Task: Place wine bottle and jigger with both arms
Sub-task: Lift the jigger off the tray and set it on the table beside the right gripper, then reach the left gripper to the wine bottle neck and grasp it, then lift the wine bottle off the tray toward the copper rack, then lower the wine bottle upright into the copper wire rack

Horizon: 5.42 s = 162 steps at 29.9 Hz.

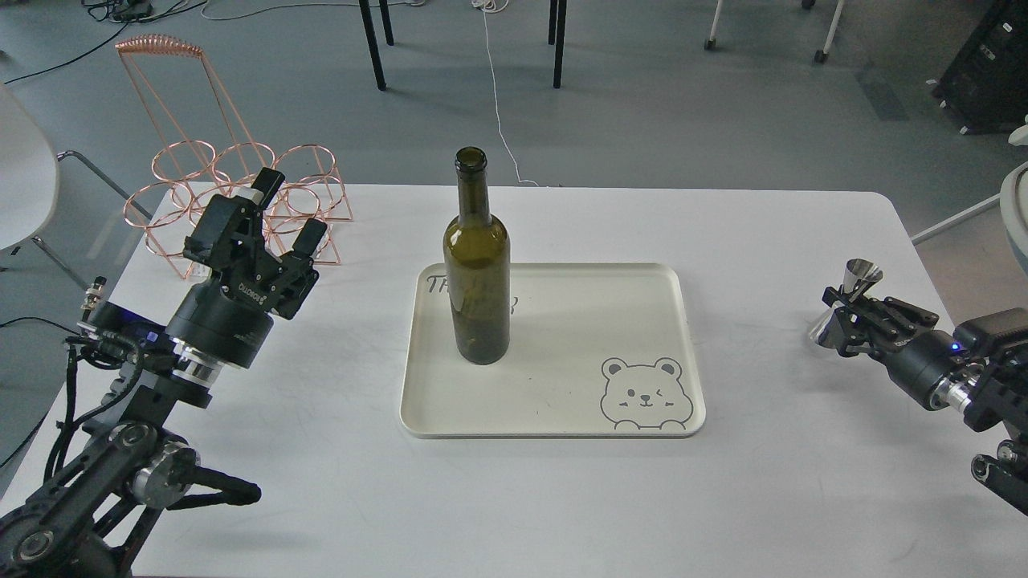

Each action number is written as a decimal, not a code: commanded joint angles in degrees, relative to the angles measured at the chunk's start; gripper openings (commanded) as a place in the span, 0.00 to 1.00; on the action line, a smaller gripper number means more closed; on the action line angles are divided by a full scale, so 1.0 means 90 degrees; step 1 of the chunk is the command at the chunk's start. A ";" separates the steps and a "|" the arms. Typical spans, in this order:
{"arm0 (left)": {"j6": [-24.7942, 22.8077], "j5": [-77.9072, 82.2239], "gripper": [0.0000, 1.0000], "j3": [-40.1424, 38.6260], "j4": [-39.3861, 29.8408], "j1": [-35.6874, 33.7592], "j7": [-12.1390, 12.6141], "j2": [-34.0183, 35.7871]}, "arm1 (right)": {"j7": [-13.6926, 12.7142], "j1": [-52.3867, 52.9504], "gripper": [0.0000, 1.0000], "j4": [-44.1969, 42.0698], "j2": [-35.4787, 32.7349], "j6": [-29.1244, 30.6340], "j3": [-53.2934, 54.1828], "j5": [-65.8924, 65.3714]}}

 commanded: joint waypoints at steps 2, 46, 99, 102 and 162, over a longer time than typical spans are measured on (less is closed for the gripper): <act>0.0001 0.0000 0.98 0.0000 -0.0001 -0.0010 0.0000 0.0009 | 0.0000 -0.0006 0.27 -0.0034 0.0034 0.0000 0.0000 0.0009; -0.0029 0.4762 0.98 0.0545 -0.1309 -0.1912 0.0000 0.1571 | 0.0000 -0.0241 0.97 0.4750 -0.1987 0.0579 0.0019 0.7700; 0.0010 0.6914 0.47 0.2685 0.0722 -0.4277 0.0000 0.0566 | 0.0000 -0.0251 0.97 0.4770 -0.2085 0.1666 0.0635 0.9492; 0.0059 0.7021 0.24 0.2685 0.0771 -0.4316 0.0000 0.0576 | 0.0000 -0.0251 0.97 0.4761 -0.2085 0.1666 0.0635 0.9492; 0.0254 0.6143 0.16 0.3173 0.3231 -0.6377 0.0000 0.2529 | 0.0000 -0.0290 0.97 0.4800 -0.2065 0.1627 0.0674 0.9501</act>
